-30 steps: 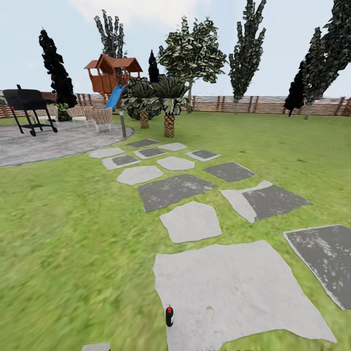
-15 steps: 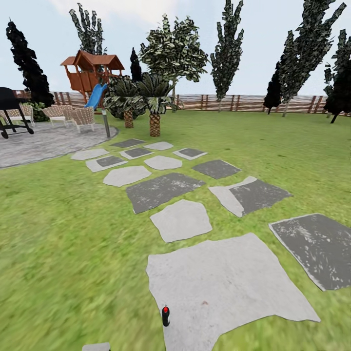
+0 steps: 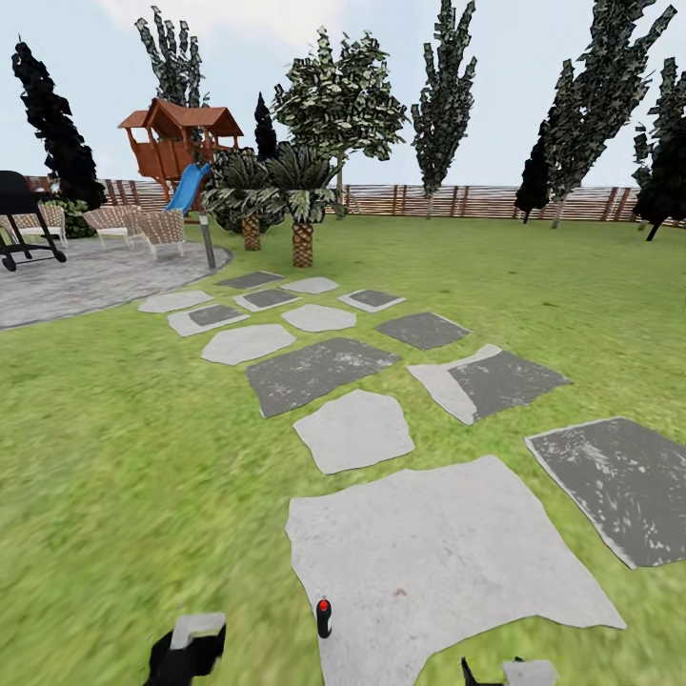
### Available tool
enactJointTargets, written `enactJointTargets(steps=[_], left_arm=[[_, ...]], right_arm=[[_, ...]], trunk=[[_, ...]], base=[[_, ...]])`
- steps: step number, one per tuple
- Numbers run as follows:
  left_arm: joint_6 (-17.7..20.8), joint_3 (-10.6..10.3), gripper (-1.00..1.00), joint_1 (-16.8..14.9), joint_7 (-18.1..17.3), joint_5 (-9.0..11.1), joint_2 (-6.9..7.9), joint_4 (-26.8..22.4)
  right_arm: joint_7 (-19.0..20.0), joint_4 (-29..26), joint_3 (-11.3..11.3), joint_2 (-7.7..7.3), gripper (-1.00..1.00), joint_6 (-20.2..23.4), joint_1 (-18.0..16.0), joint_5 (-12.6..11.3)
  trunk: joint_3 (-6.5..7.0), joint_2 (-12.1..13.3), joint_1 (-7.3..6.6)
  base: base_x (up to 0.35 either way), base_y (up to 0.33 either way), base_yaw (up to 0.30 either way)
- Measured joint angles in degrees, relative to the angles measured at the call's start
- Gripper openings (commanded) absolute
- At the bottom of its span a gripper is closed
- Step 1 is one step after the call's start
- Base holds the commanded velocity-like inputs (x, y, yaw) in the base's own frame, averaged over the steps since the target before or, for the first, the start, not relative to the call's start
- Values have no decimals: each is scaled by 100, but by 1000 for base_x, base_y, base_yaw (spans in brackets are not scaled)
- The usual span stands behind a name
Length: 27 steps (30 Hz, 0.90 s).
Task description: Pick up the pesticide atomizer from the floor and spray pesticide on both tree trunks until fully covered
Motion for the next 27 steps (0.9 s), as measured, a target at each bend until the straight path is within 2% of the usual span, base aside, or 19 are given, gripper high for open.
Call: enactJointTargets(steps=[3, 5, 7, 10, 13, 21, 27], left_arm=[[755, -18, 100, -638, 89, -16, -15, -38], [1080, -26, 100, -853, 105, -14, -21, -50], [1292, -30, 100, -1016, 115, -12, -28, -96], [1400, -33, 100, -1102, 117, -23, -27, -161], [1434, -57, 100, -1092, 86, -34, -5, -241], [1448, -43, 100, -1114, 66, -37, 52, -257], [1449, -48, 100, -1120, 71, -37, 26, -257]], right_arm=[[-131, -427, -8, -90, 100, 152, -448, 7], [-247, -504, -10, -109, 100, 383, -750, 6], [-348, -551, -10, -121, 100, 846, -1166, 5], [-385, -585, -11, -127, 100, 1474, -1587, -3], [-370, -592, 32, -123, 100, 1752, -1762, -5], [-363, -597, 45, -120, 100, 1786, -1782, -7], [-366, -592, 20, -120, 100, 1787, -1785, -7]], trunk=[[1, 0, 0], [0, 0, 0], [0, 0, 0], [-1, 0, 0], [-1, -1, -1], [-2, 0, 0], [-2, 0, 0]], base=[[0, 0, 0], [0, 0, 0], [0, 0, 0], [0, 0, 0], [152, -95, 0], [237, -216, 0], [161, -255, -1]])
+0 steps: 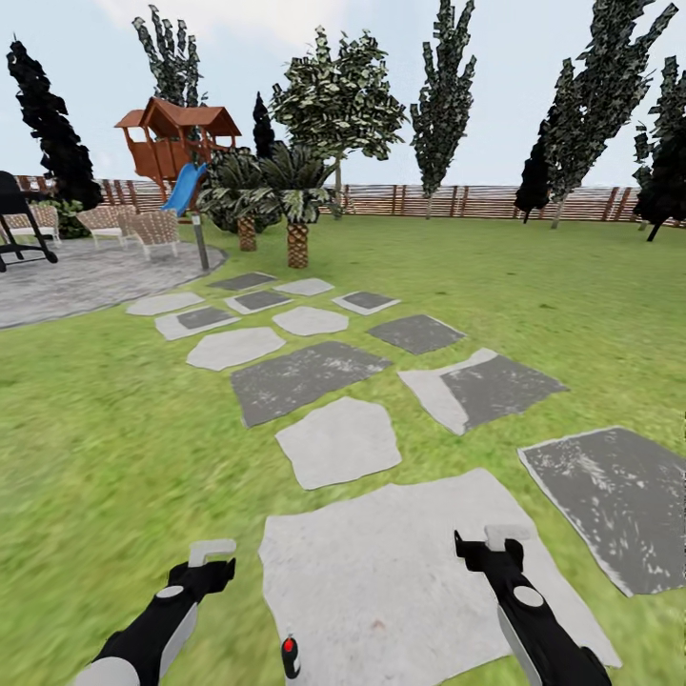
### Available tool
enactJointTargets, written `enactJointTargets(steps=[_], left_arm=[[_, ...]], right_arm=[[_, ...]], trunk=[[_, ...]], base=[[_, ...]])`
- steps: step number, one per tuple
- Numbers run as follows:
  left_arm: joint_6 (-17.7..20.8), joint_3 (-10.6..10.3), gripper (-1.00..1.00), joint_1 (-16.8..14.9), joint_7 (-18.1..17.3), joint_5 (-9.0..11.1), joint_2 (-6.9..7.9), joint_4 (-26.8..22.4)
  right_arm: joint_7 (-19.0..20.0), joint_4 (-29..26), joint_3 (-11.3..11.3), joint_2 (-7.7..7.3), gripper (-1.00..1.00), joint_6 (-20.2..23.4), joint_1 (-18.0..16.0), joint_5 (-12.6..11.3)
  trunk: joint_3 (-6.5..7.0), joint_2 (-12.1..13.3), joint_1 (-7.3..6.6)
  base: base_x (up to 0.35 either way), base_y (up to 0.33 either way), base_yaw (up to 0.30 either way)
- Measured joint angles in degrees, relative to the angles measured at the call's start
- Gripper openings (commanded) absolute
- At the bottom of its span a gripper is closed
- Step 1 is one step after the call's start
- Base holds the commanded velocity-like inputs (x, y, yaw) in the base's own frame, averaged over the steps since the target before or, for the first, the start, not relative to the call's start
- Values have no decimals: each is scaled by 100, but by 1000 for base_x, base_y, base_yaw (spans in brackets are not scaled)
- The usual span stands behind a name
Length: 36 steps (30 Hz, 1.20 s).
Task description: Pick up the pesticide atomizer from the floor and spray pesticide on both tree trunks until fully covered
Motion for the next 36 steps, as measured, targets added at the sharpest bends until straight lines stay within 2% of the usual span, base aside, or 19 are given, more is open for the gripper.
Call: enactJointTargets(steps=[10, 22, 36], left_arm=[[0, 0, 100, -8, 2, 0, -23, 0], [-7, -10, 100, -1, -9, 0, -17, -1], [4, -11, 100, -4, -11, 1, -23, 0]], right_arm=[[0, 14, -14, 0, 100, 5, 0, 0], [0, -8, -6, 0, 100, 0, -1, -9], [-9, -8, -31, 0, 100, 0, -1, -8]], trunk=[[0, 0, 0], [0, 0, 0], [-335, -560, 307]], base=[[-31, -262, -207], [-5, -18, -17], [0, 0, 0]])
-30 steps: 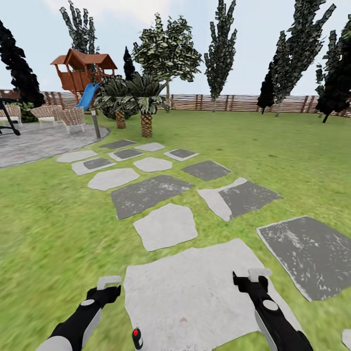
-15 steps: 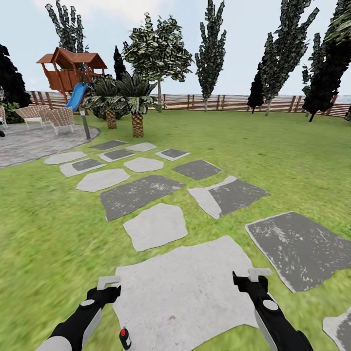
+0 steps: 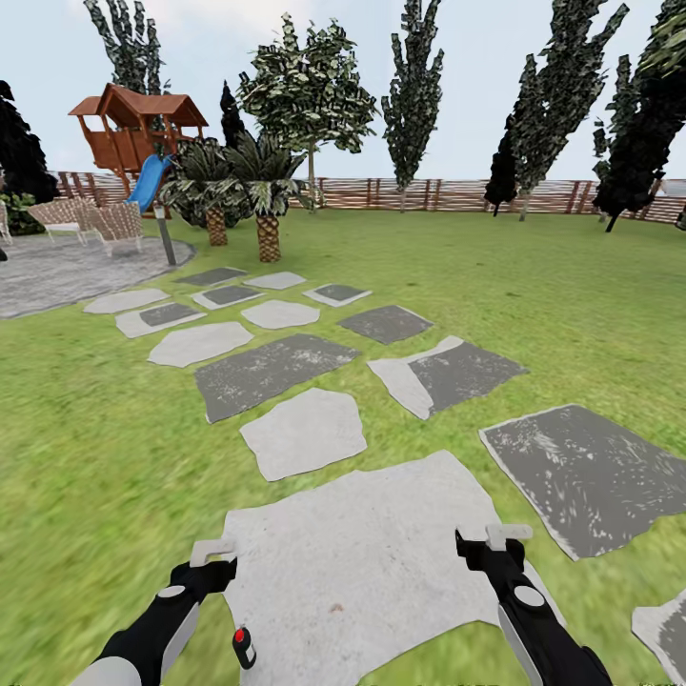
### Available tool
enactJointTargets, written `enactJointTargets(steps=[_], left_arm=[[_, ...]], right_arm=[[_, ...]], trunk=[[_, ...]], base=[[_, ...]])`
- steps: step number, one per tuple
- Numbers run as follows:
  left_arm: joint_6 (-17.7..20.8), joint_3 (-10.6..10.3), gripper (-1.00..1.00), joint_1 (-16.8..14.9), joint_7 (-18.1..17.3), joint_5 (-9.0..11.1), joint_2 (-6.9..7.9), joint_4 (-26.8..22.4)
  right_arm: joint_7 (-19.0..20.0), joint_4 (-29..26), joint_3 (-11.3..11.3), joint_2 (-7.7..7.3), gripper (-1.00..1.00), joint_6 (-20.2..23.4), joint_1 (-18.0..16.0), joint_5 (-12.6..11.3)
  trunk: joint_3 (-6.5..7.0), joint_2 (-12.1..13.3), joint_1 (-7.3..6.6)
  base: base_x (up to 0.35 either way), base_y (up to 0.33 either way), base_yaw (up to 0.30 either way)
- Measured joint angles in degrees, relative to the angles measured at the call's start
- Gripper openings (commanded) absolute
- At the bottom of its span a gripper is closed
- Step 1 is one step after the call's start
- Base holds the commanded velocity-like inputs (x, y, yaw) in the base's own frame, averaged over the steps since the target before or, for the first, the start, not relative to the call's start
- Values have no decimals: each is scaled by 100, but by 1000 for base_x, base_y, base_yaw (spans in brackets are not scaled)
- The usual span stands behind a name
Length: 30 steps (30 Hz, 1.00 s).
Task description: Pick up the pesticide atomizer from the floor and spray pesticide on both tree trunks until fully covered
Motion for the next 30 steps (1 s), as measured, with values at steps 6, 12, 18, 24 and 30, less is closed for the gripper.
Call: enactJointTargets(steps=[6, 12, 18, 24, 30], left_arm=[[-161, -6, 100, 21, 8, -4, 0, 7], [-843, -1, 100, 49, 1, -16, 0, 95], [-968, -4, 100, 65, 0, -17, 8, 97], [-978, -9, 100, 65, -5, -19, 1, 96], [-983, -9, 100, 65, 0, -35, 1, 97]], right_arm=[[0, -3, -1, 0, 100, 8, 0, -2], [0, -8, -1, 0, 100, 9, 0, -2], [0, -9, -1, 0, 100, 9, 0, -2], [0, -9, -1, 0, 100, 9, 0, -1], [0, -9, 5, 0, 100, 0, 0, -1]], trunk=[[-162, -241, 132], [-345, -289, 168], [-533, -297, 183], [-632, -300, 188], [-645, -300, 188]], base=[[0, 0, 65], [0, 0, 79], [0, 0, 89], [0, 0, 87], [-70, -105, 15]])
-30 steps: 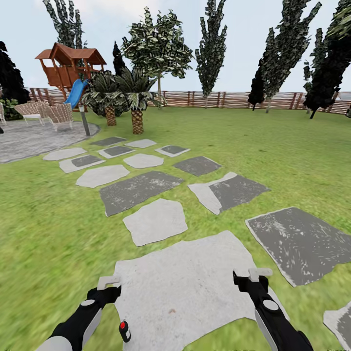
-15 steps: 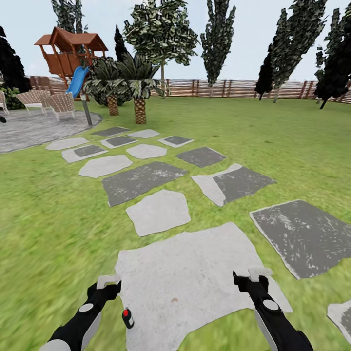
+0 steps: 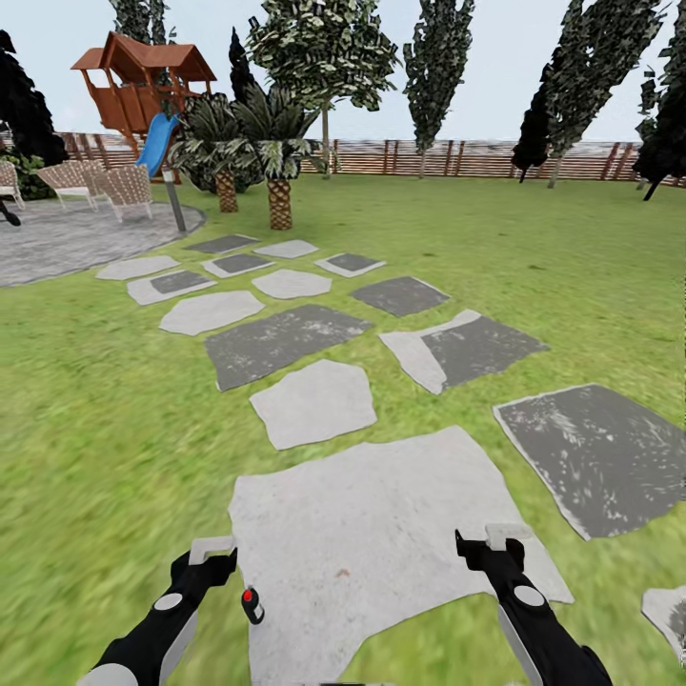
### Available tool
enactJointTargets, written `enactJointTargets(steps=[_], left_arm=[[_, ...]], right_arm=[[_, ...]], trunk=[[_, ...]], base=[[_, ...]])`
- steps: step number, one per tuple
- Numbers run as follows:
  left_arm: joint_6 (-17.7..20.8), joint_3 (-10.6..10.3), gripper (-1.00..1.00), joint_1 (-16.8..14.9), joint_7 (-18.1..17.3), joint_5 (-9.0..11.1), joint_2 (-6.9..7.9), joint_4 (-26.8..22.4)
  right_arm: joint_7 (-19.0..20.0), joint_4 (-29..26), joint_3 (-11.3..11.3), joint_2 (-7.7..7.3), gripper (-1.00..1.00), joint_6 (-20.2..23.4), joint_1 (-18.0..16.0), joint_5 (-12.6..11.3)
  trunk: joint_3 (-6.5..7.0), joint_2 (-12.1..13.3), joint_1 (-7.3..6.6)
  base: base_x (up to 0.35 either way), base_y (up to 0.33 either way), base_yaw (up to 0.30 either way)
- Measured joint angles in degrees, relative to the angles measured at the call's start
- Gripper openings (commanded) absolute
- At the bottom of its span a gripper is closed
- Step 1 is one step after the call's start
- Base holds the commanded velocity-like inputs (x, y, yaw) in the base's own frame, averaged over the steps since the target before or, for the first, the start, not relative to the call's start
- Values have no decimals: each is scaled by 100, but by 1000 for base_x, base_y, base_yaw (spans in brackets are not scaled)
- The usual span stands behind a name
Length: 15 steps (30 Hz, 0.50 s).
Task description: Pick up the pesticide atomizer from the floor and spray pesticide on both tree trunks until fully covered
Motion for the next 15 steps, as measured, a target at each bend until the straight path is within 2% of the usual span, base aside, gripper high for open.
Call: enactJointTargets(steps=[9, 15], left_arm=[[-5, 0, 100, 2, 1, 1, 0, 0], [7, 0, 100, 0, 23, -1, -1, -8]], right_arm=[[0, 0, -1, 0, 100, 0, 0, 0], [0, 0, -4, 0, 100, 0, 0, 0]], trunk=[[-1, 0, 0], [-9, 0, 0]], base=[[-216, -196, 7], [-87, -241, 172]])
